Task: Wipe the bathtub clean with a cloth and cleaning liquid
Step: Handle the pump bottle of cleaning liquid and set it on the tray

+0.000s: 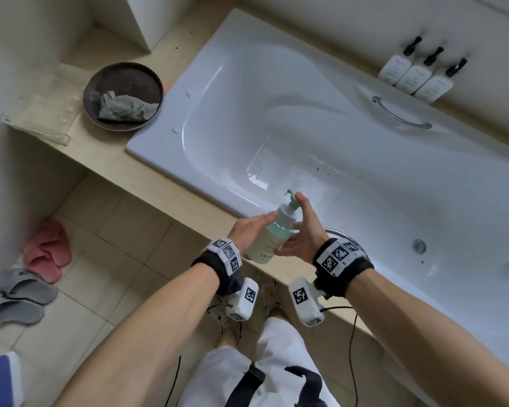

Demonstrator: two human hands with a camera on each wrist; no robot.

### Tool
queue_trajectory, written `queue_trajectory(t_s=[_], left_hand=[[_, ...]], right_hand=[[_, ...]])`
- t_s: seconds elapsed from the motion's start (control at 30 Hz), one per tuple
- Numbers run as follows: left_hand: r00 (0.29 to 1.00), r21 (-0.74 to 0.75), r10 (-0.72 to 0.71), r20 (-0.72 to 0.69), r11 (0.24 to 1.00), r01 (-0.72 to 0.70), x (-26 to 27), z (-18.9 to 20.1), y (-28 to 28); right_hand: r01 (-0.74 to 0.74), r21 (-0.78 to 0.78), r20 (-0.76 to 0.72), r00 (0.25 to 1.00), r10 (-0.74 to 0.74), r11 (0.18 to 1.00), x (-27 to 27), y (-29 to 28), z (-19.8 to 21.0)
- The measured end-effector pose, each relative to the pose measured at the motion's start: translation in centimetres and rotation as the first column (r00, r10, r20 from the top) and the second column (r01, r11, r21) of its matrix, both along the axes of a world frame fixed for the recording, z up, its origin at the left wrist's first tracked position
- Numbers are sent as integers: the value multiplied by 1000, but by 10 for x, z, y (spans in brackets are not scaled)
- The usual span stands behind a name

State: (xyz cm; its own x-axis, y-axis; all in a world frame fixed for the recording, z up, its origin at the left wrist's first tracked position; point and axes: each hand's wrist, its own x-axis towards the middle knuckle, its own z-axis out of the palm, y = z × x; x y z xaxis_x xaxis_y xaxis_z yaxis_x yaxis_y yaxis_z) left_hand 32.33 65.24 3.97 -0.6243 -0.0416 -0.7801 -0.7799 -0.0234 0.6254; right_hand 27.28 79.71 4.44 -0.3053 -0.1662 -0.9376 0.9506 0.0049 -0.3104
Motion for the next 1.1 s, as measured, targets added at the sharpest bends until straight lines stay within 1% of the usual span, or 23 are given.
queue_trajectory(t_s=[0.13, 0.23, 0.4, 0.5, 0.67, 0.8, 0.93, 1.0, 1.1], left_hand=[[998, -10, -69, 0, 998, 69, -12, 5, -2], [997, -41, -71, -2, 997, 71, -23, 11, -9], [1000, -87, -5, 12, 996, 6, -46, 29, -35], [998, -88, 66, 0, 994, -66, -61, 38, -57], [984, -100, 177, 12, 979, -175, -70, 39, -101], [975, -98, 222, -2, 970, -221, -70, 33, -144], [970, -82, 243, -11, 967, -243, -74, 21, -197], [974, -75, 227, -2, 971, -227, -77, 16, -226], [973, -48, 228, 47, 973, -226, -79, 9, -267]], right_hand=[[51, -12, 5, 999, -51, 999, -8, 0, 2], [21, -30, -2, 1000, -21, 999, -20, -8, 8], [-36, -72, -17, 999, 35, 997, -52, -37, 20], [-77, -101, -39, 997, 73, 992, -72, -60, 27], [-151, -130, -40, 988, 147, 980, -94, -108, 43], [-194, -134, -20, 981, 193, 972, -103, -155, 47], [-194, -113, 0, 981, 195, 974, -109, -212, 39], [-194, -92, 6, 981, 195, 977, -111, -241, 33], [-183, -64, 22, 983, 184, 981, -112, -283, 24]])
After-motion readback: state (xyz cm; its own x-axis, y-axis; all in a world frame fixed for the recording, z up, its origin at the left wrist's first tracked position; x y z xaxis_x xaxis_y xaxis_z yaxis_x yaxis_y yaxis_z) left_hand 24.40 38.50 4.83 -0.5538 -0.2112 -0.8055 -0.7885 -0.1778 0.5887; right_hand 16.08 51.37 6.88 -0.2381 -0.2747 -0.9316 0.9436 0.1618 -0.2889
